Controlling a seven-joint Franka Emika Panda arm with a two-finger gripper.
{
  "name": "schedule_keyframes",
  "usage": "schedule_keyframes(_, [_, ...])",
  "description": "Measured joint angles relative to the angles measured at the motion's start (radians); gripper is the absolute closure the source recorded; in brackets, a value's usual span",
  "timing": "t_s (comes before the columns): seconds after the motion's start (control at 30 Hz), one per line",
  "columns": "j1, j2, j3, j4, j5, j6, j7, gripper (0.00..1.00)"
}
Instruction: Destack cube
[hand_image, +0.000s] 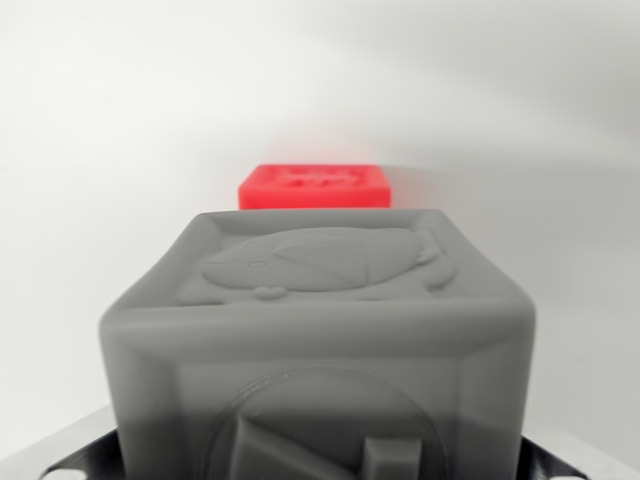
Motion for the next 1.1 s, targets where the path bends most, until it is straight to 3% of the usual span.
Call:
schedule_keyframes(0.67, [0.001,-0.100,0.002,0.014,0.000,-0.108,0.000,1.00])
schedule_keyframes(1.1, [0.033,-0.100,0.007,-0.004,0.000,-0.103,0.051,1.00])
